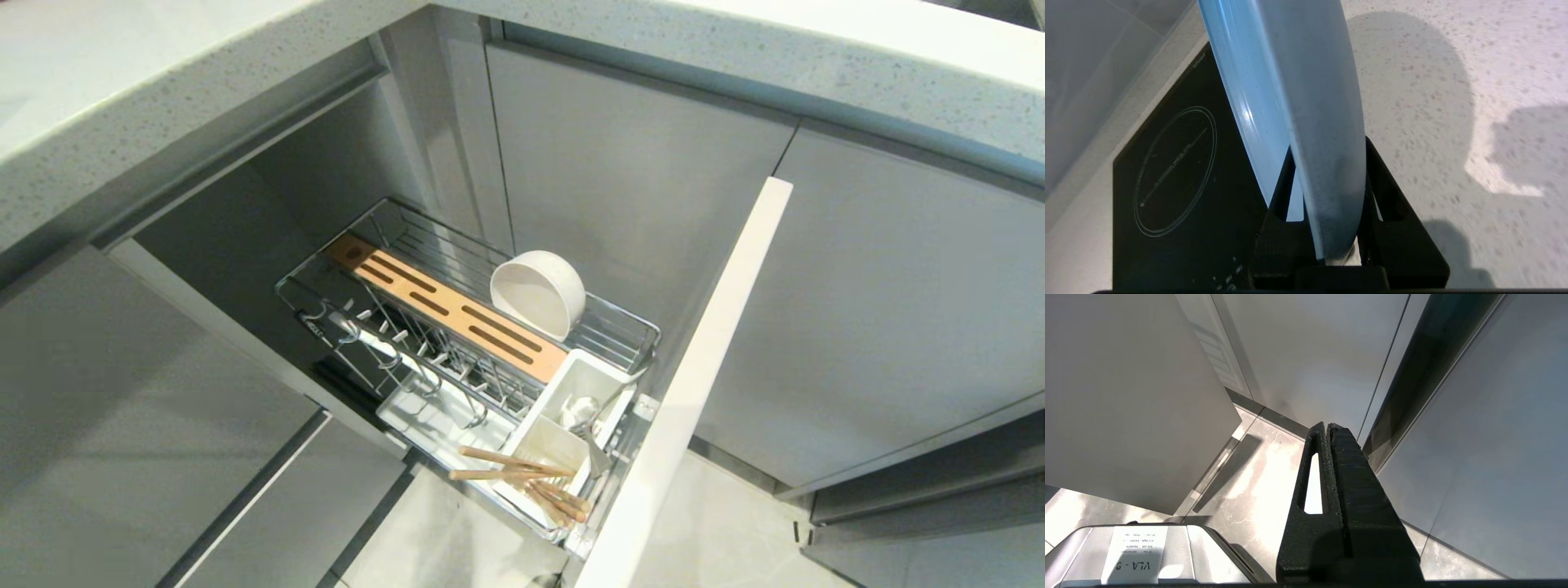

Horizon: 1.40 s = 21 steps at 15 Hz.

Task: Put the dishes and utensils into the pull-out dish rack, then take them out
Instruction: Take the plate out of the cupboard

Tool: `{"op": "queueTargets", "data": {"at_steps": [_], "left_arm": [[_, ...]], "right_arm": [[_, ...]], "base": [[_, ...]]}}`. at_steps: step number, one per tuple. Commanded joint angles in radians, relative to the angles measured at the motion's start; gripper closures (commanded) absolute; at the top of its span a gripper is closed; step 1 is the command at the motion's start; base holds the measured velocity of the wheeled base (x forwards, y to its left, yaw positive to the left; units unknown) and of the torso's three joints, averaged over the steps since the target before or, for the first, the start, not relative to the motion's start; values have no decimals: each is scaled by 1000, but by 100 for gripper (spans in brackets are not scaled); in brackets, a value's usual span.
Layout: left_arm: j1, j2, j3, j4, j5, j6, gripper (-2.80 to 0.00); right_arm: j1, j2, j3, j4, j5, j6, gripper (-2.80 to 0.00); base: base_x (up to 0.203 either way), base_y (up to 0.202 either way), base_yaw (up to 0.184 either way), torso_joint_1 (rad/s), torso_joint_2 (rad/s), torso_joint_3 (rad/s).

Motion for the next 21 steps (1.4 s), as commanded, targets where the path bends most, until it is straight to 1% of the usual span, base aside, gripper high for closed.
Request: {"op": "queueTargets", "data": {"at_steps": [1, 3, 5, 7, 8, 11, 13, 15, 21], "left_arm": [[-29, 74, -44, 7, 31, 26, 0], [-63, 97, -73, 28, 64, 44, 0], [-115, 133, -113, 79, 110, 54, 0], [-170, 168, -128, 88, 144, 56, 0], [-205, 190, -138, 88, 177, 57, 0], [-263, 254, -166, 87, 246, 60, 0], [-286, 270, -170, 87, 256, 60, 0], [-292, 270, -170, 85, 256, 60, 0], [-292, 267, -175, 84, 255, 60, 0]], "right_arm": [[0, -4, 2, 0, 0, 0, 0], [0, -4, 2, 0, 0, 2, 0], [0, -4, 2, 0, 0, 0, 0], [0, -4, 2, 0, 0, 0, 0], [0, -4, 2, 0, 0, 1, 0], [0, -4, 2, 0, 0, 0, 0], [0, -4, 2, 0, 0, 1, 0], [0, -4, 2, 1, 0, 0, 0], [0, -4, 2, 0, 0, 0, 0]], "base": [[0, 0, 0, 0, 0, 0], [0, 0, 0, 0, 0, 0], [0, 0, 0, 0, 0, 0], [0, 0, 0, 0, 0, 0], [0, 0, 0, 0, 0, 0], [0, 0, 0, 0, 0, 0], [0, 0, 0, 0, 0, 0], [0, 0, 0, 0, 0, 0], [0, 0, 0, 0, 0, 0]]}}
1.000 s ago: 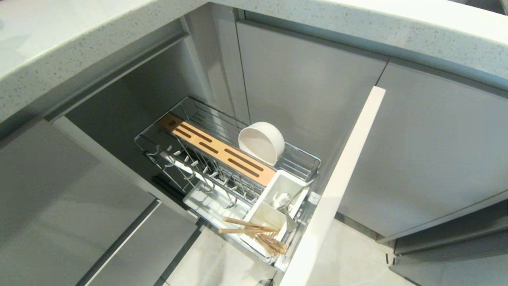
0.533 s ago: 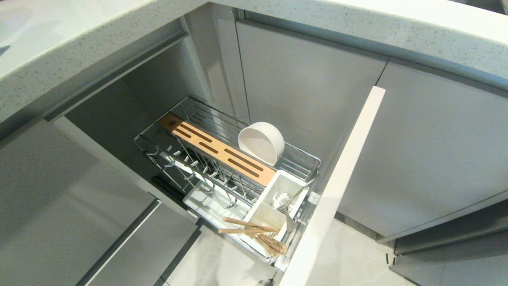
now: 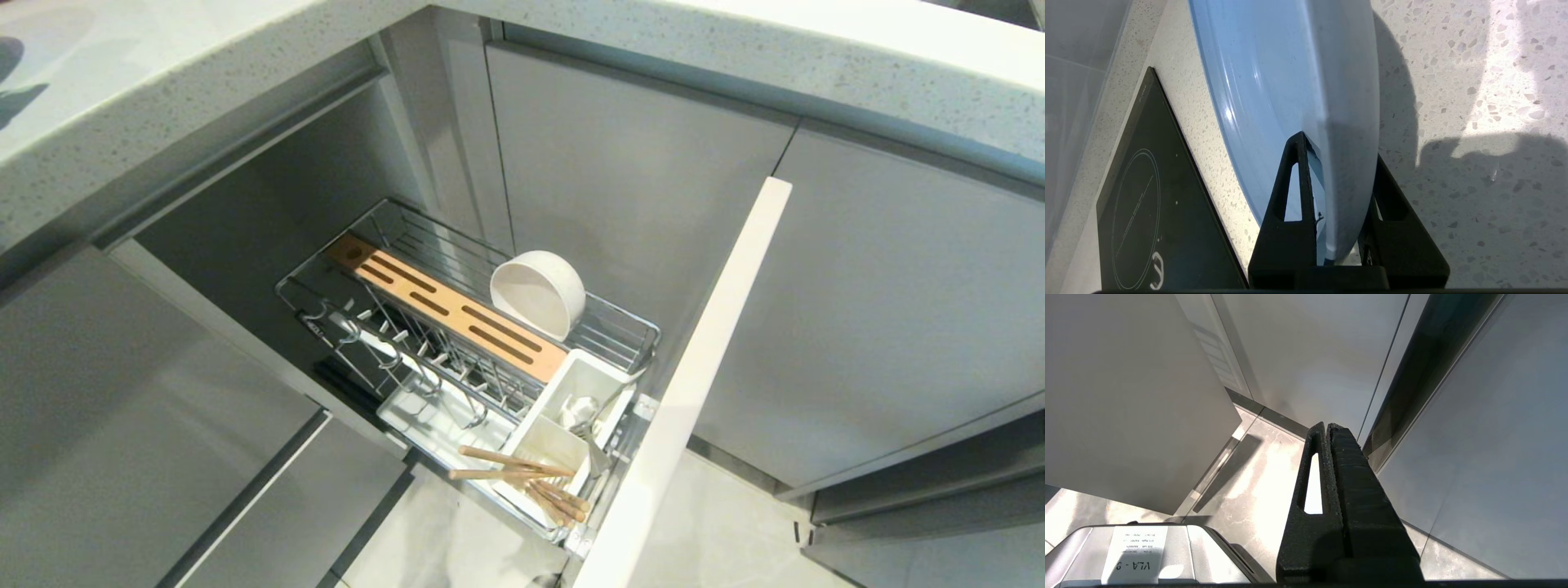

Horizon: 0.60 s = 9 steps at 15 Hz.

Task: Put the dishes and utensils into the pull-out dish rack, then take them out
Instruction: Take the plate out of the cupboard

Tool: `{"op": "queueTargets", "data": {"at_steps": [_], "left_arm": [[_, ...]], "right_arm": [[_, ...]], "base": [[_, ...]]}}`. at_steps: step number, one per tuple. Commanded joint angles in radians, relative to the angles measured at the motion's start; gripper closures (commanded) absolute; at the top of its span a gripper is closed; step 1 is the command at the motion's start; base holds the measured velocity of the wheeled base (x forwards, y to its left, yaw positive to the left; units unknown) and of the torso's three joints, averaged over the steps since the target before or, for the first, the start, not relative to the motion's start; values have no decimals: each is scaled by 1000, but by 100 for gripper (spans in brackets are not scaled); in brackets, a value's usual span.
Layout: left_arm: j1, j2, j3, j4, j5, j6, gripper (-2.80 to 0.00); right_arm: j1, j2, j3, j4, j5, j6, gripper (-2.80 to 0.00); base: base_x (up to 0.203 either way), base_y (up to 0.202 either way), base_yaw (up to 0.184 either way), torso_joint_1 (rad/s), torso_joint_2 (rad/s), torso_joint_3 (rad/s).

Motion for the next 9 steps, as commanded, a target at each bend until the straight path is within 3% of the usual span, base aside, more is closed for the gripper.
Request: {"op": "queueTargets", "data": {"at_steps": [1, 7, 8, 9], "left_arm": [[0, 1, -11, 2, -3, 2, 0], [0, -10, -11, 6, -4, 4, 0], [0, -11, -11, 6, -4, 4, -40], [0, -11, -11, 8, -4, 4, -280]], "right_arm": [[0, -4, 2, 0, 0, 0, 0], [0, -4, 2, -1, 0, 0, 0], [0, -4, 2, -1, 0, 0, 0], [0, -4, 2, -1, 0, 0, 0]], "base": [[0, 0, 0, 0, 0, 0], [0, 0, 0, 0, 0, 0], [0, 0, 0, 0, 0, 0], [0, 0, 0, 0, 0, 0]]}}
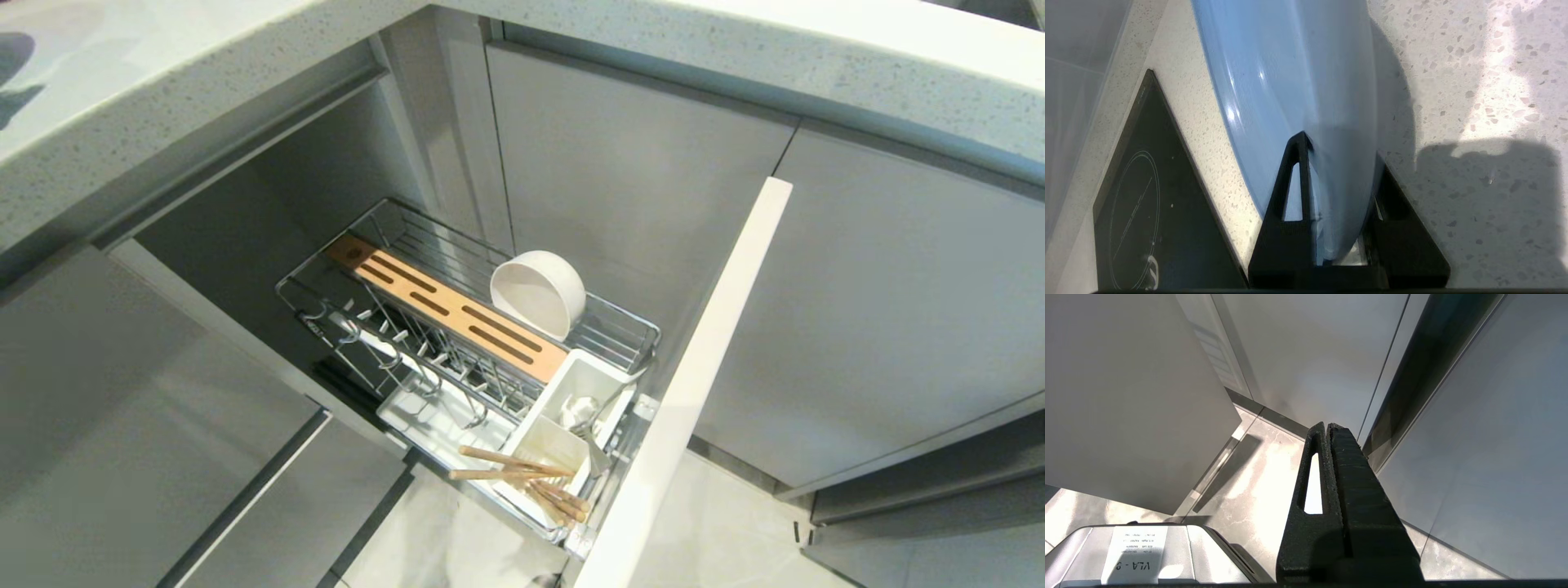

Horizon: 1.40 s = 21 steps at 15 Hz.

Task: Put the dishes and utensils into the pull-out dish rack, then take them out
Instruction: Take the plate out of the cupboard

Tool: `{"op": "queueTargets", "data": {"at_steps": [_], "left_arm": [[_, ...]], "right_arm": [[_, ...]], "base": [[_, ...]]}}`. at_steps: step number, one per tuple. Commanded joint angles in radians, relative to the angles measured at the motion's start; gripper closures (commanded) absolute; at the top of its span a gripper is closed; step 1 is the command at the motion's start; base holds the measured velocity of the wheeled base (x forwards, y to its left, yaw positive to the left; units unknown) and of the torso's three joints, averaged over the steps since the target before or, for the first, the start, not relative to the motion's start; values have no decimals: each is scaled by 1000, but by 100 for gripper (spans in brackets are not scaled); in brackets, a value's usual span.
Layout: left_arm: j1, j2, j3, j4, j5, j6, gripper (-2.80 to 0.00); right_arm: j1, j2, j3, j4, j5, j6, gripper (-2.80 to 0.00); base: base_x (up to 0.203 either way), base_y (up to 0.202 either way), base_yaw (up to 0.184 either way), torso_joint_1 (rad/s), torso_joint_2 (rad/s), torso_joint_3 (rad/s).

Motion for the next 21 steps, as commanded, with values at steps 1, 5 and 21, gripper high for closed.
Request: {"op": "queueTargets", "data": {"at_steps": [1, 5, 21], "left_arm": [[1, -4, -1, -1, 8, 4, -280], [1, -13, -2, -6, 4, 4, -280], [0, -237, 82, -57, -564, -350, -280]], "right_arm": [[0, -3, 2, -1, 0, 0, 0], [0, -4, 2, -1, 0, 0, 0], [0, -4, 2, -1, 0, 1, 0]], "base": [[0, 0, 0, 0, 0, 0], [0, 0, 0, 0, 0, 0], [0, 0, 0, 0, 0, 0]]}}
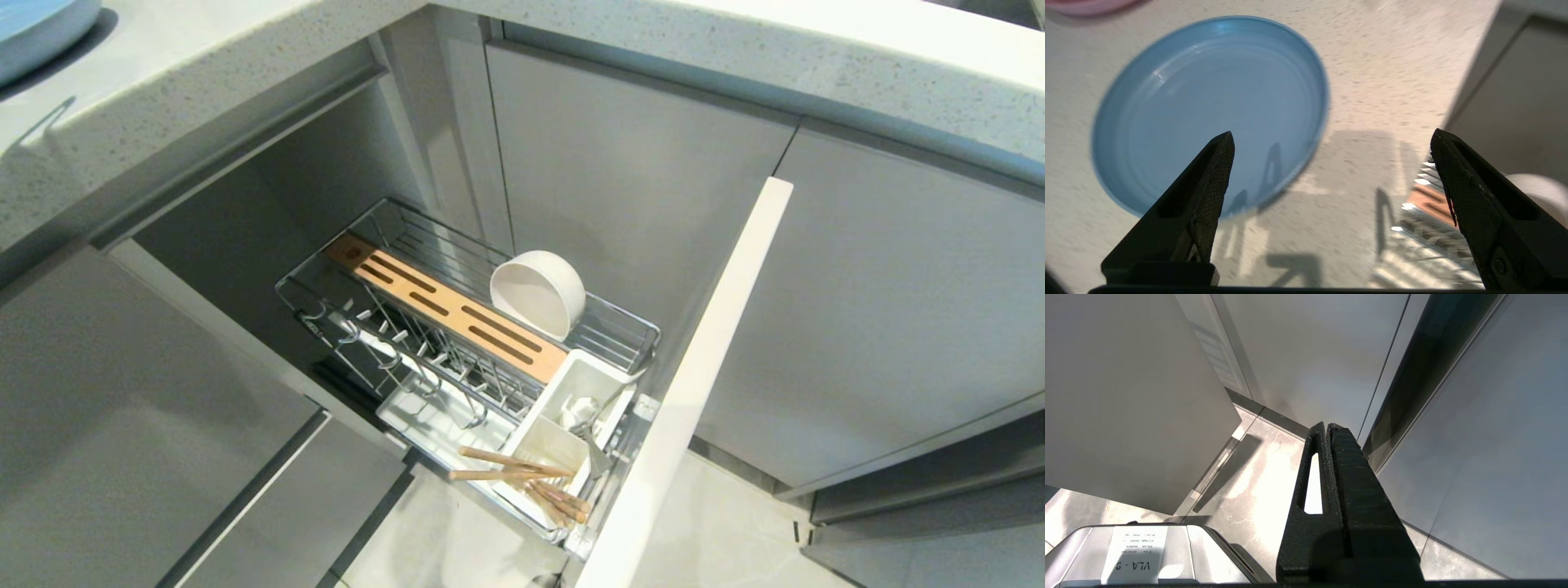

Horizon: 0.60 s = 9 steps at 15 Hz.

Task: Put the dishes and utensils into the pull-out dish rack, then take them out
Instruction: Take the plate out of the cupboard, then take the bowl out of the cupboard

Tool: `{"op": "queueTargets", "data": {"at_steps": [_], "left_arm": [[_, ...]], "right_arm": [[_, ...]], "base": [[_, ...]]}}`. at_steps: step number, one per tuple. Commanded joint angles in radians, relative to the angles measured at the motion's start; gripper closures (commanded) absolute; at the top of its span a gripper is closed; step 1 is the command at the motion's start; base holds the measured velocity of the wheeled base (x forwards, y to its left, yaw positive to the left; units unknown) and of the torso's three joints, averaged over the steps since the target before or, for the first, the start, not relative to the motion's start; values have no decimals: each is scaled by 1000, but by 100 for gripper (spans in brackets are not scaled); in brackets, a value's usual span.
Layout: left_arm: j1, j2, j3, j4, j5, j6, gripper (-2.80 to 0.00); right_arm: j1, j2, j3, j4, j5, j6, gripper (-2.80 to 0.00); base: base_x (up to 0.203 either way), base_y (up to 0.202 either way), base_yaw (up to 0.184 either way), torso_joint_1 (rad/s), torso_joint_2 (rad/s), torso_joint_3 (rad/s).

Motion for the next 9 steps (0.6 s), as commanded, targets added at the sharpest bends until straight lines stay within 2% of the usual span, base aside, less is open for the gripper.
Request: {"op": "queueTargets", "data": {"at_steps": [1, 3, 5, 6, 8, 9], "left_arm": [[-1, -73, 33, 1, -39, -123, -280], [-1, -116, 100, -27, -60, -308, -280], [-15, -161, 195, -118, -98, -458, -280], [-34, -171, 216, -156, -107, -551, 0], [-48, -173, 246, -223, -121, -716, 0], [-55, -168, 256, -260, -140, -736, 0]], "right_arm": [[0, -4, 2, 0, 0, 0, 0], [0, -4, 2, 0, 0, 1, 0], [0, -4, 2, 0, 0, 0, 0], [0, -4, 2, 0, 0, 0, 0], [0, -4, 2, 0, 0, 0, 0], [0, -4, 2, 0, 0, 1, 0]], "base": [[0, 0, 0, 0, 0, 0], [0, 0, 0, 0, 0, 0], [0, 0, 0, 0, 0, 0], [0, 0, 0, 0, 0, 0], [0, 0, 0, 0, 0, 0], [0, 0, 0, 0, 0, 0]]}}
